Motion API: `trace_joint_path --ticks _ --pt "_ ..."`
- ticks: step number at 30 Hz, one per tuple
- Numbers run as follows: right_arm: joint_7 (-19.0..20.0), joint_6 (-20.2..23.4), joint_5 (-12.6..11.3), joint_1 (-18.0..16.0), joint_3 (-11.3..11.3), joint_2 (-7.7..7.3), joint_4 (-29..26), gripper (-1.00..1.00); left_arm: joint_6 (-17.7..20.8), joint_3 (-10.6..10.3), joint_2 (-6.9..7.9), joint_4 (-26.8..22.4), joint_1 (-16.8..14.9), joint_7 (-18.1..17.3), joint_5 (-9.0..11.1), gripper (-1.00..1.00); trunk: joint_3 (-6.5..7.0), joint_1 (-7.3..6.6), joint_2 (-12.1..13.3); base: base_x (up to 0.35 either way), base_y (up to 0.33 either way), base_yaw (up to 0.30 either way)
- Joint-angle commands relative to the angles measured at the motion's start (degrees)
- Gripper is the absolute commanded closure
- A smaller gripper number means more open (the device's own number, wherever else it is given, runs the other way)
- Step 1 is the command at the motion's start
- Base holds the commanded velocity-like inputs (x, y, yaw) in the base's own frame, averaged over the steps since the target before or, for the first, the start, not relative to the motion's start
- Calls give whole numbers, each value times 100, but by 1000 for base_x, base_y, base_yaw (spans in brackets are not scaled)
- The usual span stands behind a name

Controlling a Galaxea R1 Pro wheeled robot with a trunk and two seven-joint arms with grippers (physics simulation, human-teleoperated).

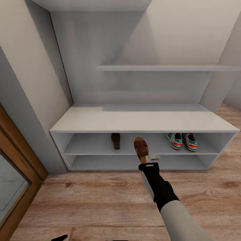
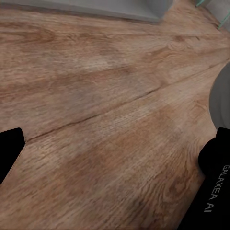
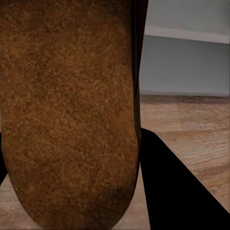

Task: Pick up the two gym shoes and the two sandals from the corridor floor and place them onto the hallstand (shoe rack) in the corridor, making sure they are on the rack and not on the floor. Arrange them so the two gym shoes are next to each other and the two sandals are next to each other.

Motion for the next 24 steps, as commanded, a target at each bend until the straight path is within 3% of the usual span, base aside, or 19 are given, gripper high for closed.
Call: trace_joint_path --ticks 1,24 --pt "-30 40 3 -3 10 0 -5 100 -30 15 -1 5 -4 -23 6 -100 -5 0 -2 98 0 0" --pt "-33 45 5 -2 10 0 -6 100 -12 16 -1 3 -4 -30 21 -100 -137 0 -2 11 0 0"
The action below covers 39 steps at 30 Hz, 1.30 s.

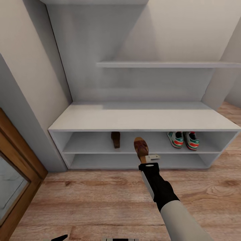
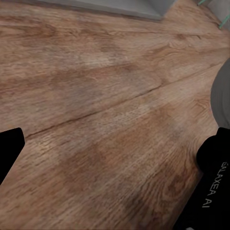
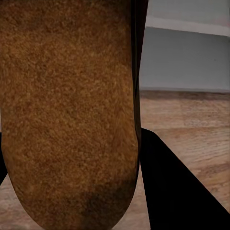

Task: Pick up the two gym shoes and the two sandals from the corridor floor and place them onto the hallstand (shoe rack) in the corridor, making sure they are on the rack and not on the floor. Arrange them so the two gym shoes are next to each other and the two sandals are next to each other.

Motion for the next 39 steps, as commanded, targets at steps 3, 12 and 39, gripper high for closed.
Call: trace_joint_path --ticks 3,12,39 --pt "-28 38 3 -2 10 0 -5 100 -25 14 -1 5 -4 -33 18 -100 -11 -1 -2 0 0 0" --pt "-27 38 8 0 10 0 -5 100 -17 16 -1 5 -4 -41 35 -100 -191 19 -13 0 0 0" --pt "-26 38 1 3 10 0 -9 100 -36 17 -1 5 -4 -13 44 -100 -276 19 -13 56 9 43"
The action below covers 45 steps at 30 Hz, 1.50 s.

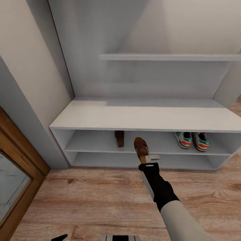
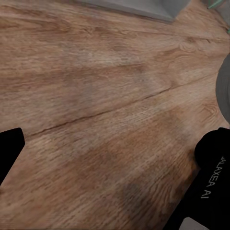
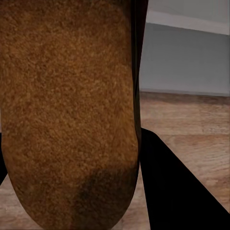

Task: Pick up the two gym shoes and the two sandals from the corridor floor and place them onto the hallstand (shoe rack) in the corridor, making sure they are on the rack and not on the floor. Arrange them so the two gym shoes are next to each other and the two sandals are next to each other.

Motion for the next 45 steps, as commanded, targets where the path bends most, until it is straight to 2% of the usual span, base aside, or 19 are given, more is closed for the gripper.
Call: trace_joint_path --ticks 1,45 --pt "-31 39 3 -3 10 0 -4 100 -33 13 -1 5 -4 -23 3 -100 -5 -1 -2 3 1 14" --pt "-29 39 11 -1 5 0 -1 100 -34 12 -2 13 -4 -25 -26 -100 -6 -1 -2 126 17 1"
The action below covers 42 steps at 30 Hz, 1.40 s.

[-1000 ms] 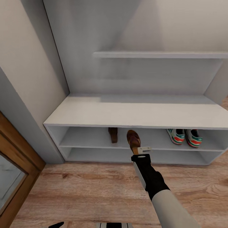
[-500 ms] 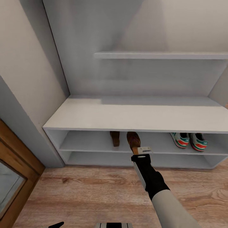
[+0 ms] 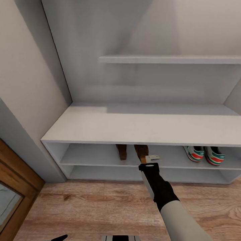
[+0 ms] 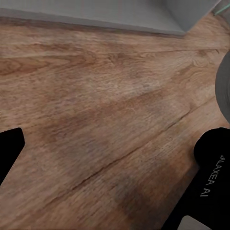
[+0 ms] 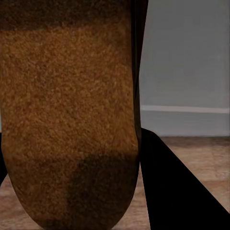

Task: Pick up the two gym shoes and the two sandals from the corridor floor and place them onto the hallstand (shoe rack) in the corridor, making sure they are on the rack and not on the floor. Arrange them so the two gym shoes are next to each other and the two sandals are next to each other.

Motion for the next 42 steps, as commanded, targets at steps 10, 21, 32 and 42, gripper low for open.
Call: trace_joint_path --ticks 10,21,32,42 --pt "-29 38 3 -3 6 0 -5 100 -30 15 -1 5 -4 -22 13 -100 -5 -1 -2 175 118 0" --pt "-29 38 3 -3 7 0 -5 100 -29 15 -2 1 -4 -22 4 -100 -5 -1 -2 101 14 0" --pt "-29 38 3 -3 7 0 -5 100 -26 15 0 2 -4 -22 2 -100 -5 -1 -2 59 0 0" --pt "-29 38 3 -3 6 0 3 100 -30 15 0 3 -4 -22 5 -100 -5 -1 -2 64 27 0"
